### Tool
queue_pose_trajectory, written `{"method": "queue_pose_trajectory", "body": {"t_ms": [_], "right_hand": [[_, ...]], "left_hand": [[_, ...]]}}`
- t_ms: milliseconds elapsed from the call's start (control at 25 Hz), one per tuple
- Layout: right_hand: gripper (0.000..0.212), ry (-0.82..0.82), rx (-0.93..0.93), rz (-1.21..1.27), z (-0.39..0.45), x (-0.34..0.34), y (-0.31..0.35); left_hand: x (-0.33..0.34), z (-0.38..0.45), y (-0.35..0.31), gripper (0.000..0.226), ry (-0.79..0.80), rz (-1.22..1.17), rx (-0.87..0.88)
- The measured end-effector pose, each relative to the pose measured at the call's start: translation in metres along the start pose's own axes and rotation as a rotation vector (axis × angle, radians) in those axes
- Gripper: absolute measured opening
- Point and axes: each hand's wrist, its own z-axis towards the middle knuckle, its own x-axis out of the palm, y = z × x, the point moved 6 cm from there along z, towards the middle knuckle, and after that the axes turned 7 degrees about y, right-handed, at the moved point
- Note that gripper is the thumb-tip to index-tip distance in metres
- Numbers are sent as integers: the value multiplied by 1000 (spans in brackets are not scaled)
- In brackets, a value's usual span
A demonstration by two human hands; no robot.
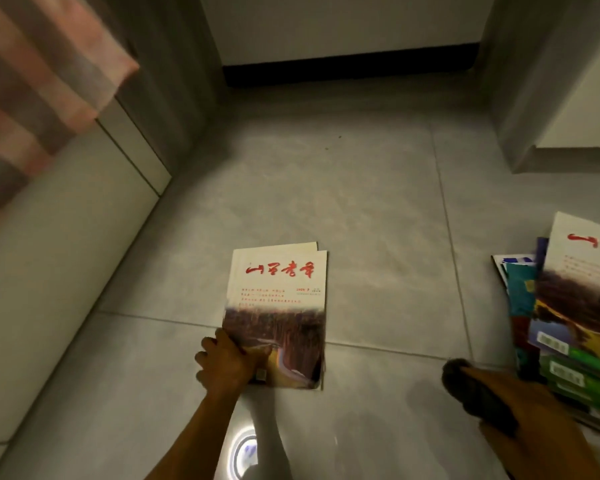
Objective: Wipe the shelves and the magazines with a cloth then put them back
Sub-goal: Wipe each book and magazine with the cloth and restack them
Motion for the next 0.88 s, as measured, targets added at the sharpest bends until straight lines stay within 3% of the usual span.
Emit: {"method": "queue_pose_trajectory", "body": {"t_ms": [80,160,240,280,320,360,400,520,600,680,760,800,880], "right_hand": [[38,213,21,96,9,31,38],[59,249,10,204,18,57,51],[73,271,66,296,25,65,62],[102,278,103,357,19,71,66],[63,247,138,457,18,71,69],[45,195,180,498,16,70,70],[39,233,260,522,17,73,63],[35,110,322,558,14,41,51],[30,-153,268,615,18,-5,49],[23,-423,153,602,25,-43,51],[22,-546,110,388,39,-44,46],[27,-513,131,270,49,-28,40],[51,-256,250,26,64,34,22]], "left_hand": [[-3,6,8,97,24,-86,-23],[-1,3,3,91,-37,-108,22],[-5,-3,0,75,-195,-107,88],[-6,-5,0,61,-244,-169,134],[-6,-7,0,45,-261,-279,180],[-2,-6,0,35,-236,-399,228],[0,-7,-4,32,-170,-526,296],[7,-25,-38,38,31,-822,439],[21,-49,-71,37,190,-901,491],[51,-77,-97,35,354,-873,539],[86,-101,-112,27,453,-774,542],[101,-108,-116,24,460,-661,534],[119,-106,-113,25,373,-364,524]]}}
